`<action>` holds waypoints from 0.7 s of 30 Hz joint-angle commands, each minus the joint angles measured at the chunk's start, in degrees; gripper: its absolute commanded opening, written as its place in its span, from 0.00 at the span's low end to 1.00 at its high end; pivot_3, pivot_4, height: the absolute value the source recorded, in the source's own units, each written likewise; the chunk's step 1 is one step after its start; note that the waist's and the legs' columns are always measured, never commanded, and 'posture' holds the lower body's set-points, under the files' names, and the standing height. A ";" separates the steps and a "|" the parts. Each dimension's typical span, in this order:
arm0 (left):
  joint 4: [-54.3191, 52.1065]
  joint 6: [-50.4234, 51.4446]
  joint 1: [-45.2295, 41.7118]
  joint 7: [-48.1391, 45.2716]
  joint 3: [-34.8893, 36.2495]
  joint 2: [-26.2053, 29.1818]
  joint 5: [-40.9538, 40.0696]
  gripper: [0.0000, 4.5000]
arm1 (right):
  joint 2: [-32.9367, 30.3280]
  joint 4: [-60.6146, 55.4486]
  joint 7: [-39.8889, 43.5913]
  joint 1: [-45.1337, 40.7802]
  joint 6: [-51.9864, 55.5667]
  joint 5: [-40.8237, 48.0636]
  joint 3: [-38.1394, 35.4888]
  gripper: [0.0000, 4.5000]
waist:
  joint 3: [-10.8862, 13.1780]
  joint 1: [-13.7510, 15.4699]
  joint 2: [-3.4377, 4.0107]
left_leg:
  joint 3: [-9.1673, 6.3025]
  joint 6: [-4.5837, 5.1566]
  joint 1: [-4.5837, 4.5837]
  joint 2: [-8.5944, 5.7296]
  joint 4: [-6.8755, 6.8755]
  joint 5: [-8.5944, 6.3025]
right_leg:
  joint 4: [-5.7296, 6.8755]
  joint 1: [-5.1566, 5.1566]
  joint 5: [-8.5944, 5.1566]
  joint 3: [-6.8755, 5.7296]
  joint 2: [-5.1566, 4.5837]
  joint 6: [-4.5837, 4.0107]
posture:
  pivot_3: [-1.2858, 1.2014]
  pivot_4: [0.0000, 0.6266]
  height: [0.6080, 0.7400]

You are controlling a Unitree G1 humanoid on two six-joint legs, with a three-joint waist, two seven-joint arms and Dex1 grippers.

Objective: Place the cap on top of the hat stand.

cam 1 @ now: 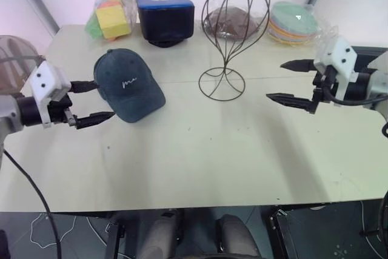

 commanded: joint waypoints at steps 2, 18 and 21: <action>-1.40 0.62 0.40 -0.14 2.04 1.12 -0.76 0.99 | -1.24 -0.16 0.31 -2.15 -0.93 0.87 -2.29 1.00 | 0.00 -0.02 0.00 | 0.00 0.00 0.00 0.00 0.00 0.00 | 0.00 0.00 0.00 0.00 0.00 0.00 | 0.52 0.24 1.00; -2.50 1.77 1.93 -0.49 3.52 1.24 -1.64 0.99 | -1.29 0.59 0.93 -2.41 -1.19 0.84 -2.40 1.00 | 0.00 0.00 0.00 | 0.01 -0.01 0.00 0.00 0.01 0.01 | 0.02 0.01 0.00 0.01 0.00 0.00 | 0.52 0.24 1.00; -2.35 1.66 1.99 -0.62 3.58 1.20 -1.64 0.99 | -1.27 0.87 1.07 -2.61 -1.35 0.70 -2.28 1.00 | 0.00 -0.01 0.00 | 0.01 -0.01 0.00 0.00 0.02 0.01 | 0.02 0.01 0.00 0.01 0.00 0.00 | 0.52 0.24 1.00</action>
